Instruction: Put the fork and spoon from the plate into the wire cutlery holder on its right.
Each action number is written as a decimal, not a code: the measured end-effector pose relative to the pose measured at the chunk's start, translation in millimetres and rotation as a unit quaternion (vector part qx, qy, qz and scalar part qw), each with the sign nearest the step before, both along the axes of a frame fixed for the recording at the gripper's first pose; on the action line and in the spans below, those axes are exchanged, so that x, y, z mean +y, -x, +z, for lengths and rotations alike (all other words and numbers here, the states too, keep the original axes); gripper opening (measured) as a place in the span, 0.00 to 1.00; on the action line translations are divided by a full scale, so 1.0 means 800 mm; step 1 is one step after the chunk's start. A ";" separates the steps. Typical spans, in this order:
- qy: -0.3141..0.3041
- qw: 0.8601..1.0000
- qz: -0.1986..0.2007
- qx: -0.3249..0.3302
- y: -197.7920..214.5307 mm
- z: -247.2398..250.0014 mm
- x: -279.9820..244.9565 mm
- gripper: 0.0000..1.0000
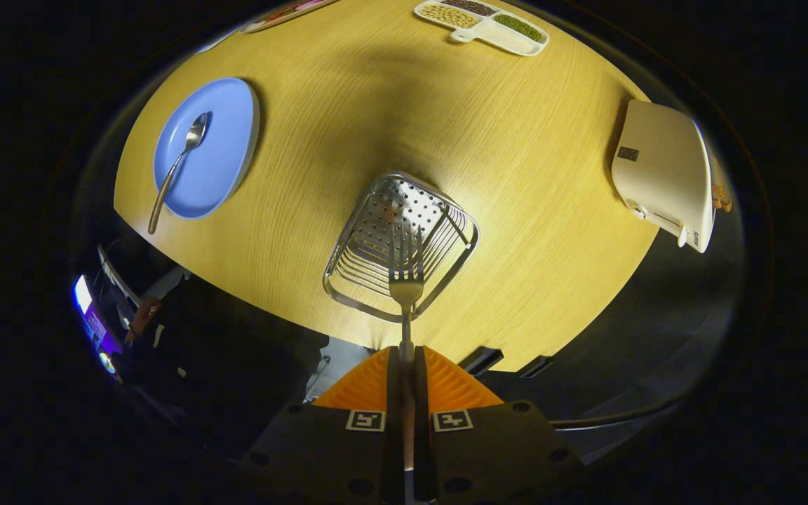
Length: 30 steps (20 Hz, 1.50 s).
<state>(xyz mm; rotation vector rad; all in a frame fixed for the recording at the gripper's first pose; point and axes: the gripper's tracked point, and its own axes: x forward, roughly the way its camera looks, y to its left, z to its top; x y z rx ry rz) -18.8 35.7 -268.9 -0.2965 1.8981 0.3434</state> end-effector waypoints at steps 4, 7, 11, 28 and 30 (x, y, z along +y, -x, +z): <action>-0.006 1.000 0.003 -0.011 -0.009 -0.005 0.010 0.13; -0.010 0.999 0.006 -0.030 -0.016 -0.007 0.011 0.13; -0.017 0.998 0.004 -0.059 -0.020 -0.005 0.005 0.18; -0.264 0.918 -0.227 -0.190 -0.042 0.084 0.236 0.58; -0.279 0.912 -0.243 -0.178 -0.036 0.078 0.277 0.63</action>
